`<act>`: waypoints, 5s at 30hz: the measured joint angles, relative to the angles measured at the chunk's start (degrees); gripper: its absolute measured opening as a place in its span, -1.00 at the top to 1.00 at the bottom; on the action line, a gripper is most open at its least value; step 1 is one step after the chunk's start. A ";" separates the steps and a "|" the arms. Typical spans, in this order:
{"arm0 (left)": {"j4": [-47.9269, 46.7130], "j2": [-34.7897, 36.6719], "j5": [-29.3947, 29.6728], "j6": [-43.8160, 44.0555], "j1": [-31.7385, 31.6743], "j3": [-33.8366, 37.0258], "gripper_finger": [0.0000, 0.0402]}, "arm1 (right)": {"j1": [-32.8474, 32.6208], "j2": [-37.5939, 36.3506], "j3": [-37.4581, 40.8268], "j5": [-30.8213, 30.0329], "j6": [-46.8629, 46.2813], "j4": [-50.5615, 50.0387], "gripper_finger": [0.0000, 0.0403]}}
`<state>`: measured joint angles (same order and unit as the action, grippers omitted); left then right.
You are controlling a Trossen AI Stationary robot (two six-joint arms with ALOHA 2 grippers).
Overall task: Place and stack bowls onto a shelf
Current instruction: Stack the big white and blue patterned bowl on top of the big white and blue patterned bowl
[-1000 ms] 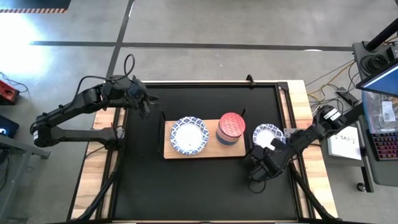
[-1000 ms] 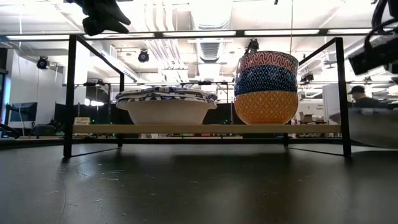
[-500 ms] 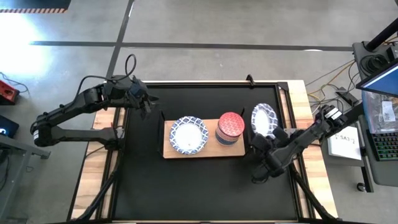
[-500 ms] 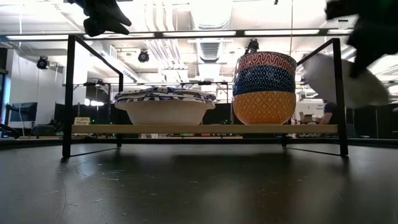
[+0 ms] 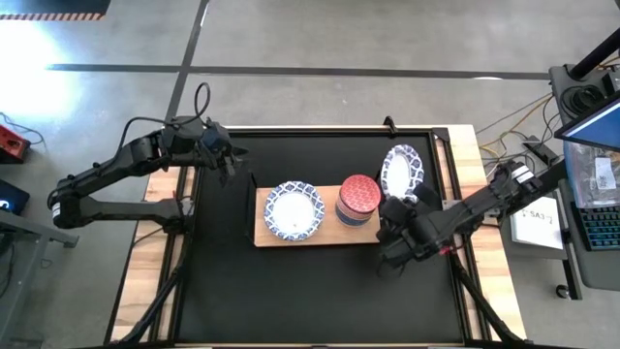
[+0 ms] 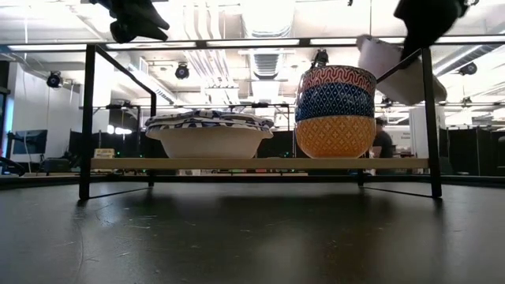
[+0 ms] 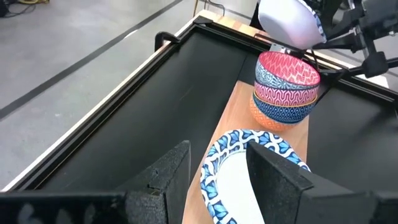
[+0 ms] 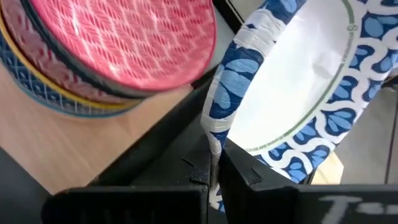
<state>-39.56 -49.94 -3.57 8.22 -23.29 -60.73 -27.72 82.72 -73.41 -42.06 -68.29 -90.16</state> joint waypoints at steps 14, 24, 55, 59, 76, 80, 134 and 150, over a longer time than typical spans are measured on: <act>3.08 -0.11 -6.81 -0.24 0.00 0.00 0.31 | 3.54 0.00 -17.29 -1.64 18.84 1.34 0.96; 11.88 -1.32 -33.13 -12.11 0.95 0.00 0.31 | 3.50 0.00 -26.19 14.82 40.89 17.89 0.96; 22.49 -10.02 -36.94 -26.13 19.49 0.00 0.31 | 5.76 5.51 -25.72 37.57 73.56 48.97 0.96; 23.31 -11.32 -36.81 -28.05 22.31 0.00 0.31 | 6.12 5.60 -25.72 37.59 74.19 50.06 0.96; 23.45 -13.16 -32.17 -28.03 24.15 -0.31 0.93 | 6.12 5.60 -25.70 38.32 74.01 49.70 0.96; 23.24 -13.87 -35.86 -29.04 24.15 -0.31 0.97 | 6.12 5.60 -25.70 38.42 72.87 49.72 0.94; 4.86 -23.58 7.77 -25.63 30.07 -0.76 0.98 | 6.14 5.46 -25.70 37.44 59.28 37.70 0.13; 2.75 -28.71 24.97 -27.87 36.01 -0.76 0.98 | 6.14 5.49 -25.70 37.44 59.82 37.65 0.13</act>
<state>-36.81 -78.65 21.39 -19.65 12.73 -61.49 -21.58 88.20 -99.11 -4.62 -8.47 -52.51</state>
